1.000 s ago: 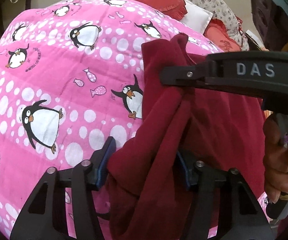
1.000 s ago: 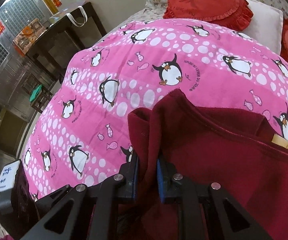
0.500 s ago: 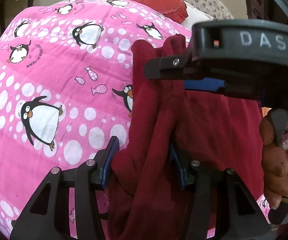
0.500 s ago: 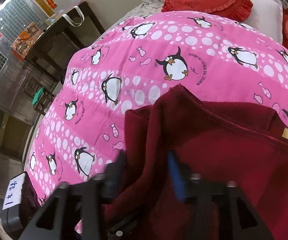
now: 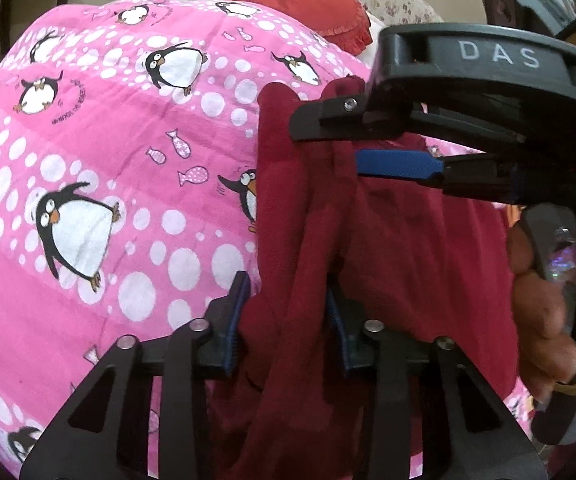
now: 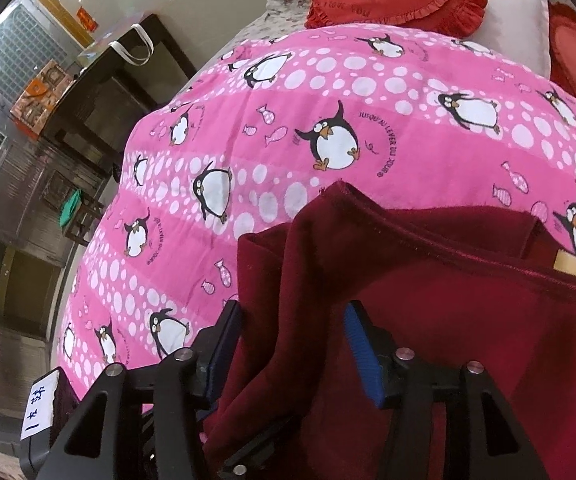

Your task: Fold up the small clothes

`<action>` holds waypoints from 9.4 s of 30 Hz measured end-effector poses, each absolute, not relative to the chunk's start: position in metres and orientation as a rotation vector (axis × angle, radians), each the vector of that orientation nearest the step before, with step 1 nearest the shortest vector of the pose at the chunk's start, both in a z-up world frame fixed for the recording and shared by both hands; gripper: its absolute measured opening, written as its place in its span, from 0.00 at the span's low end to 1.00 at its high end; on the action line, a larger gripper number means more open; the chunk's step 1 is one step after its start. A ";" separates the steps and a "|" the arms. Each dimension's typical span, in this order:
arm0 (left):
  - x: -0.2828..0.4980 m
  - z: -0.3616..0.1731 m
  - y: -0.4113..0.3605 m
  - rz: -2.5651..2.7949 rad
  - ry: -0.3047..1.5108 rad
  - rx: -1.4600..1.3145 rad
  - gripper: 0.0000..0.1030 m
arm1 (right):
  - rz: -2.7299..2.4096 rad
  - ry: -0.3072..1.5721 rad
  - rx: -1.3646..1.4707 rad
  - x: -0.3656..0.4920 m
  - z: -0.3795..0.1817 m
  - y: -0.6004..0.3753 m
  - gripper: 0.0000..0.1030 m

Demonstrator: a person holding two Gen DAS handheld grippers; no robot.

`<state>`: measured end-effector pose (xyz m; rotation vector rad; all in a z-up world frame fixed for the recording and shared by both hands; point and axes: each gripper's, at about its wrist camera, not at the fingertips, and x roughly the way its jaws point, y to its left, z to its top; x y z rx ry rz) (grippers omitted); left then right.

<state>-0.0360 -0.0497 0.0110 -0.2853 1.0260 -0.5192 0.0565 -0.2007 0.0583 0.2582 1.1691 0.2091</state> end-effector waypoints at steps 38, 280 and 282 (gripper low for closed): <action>-0.050 0.016 -0.066 -0.461 1.024 -0.275 0.46 | 0.217 1.123 0.151 0.044 0.060 -0.196 0.16; -0.169 0.107 -0.116 -0.420 0.832 0.071 0.52 | -0.013 0.836 0.308 -0.217 0.110 -0.271 0.47; -0.172 0.110 -0.114 -0.416 0.820 0.071 0.52 | -0.022 0.840 0.303 -0.217 0.111 -0.269 0.47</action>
